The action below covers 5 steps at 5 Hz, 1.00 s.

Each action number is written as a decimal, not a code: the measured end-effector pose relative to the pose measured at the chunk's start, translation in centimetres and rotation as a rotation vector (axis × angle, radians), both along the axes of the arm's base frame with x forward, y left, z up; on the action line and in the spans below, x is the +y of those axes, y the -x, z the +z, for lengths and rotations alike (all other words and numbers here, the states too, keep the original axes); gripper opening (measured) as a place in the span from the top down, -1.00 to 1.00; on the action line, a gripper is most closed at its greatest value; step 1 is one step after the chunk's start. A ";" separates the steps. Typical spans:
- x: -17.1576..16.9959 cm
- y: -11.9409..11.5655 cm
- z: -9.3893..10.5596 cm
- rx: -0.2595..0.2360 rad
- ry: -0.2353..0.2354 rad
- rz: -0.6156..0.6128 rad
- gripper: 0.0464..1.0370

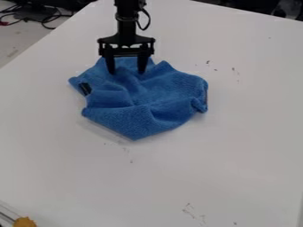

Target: Touched the cloth and left it as it was

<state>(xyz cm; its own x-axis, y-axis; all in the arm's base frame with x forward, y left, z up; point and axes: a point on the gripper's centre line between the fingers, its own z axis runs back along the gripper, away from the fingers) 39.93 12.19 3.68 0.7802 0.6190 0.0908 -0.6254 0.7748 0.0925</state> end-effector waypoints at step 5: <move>-1.8 0.9 6.6 -0.069 0.059 -0.019 -0.92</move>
<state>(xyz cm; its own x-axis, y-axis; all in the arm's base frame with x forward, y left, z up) 39.07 10.38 10.25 0.7851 0.6097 0.1092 -0.6136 0.7896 0.0035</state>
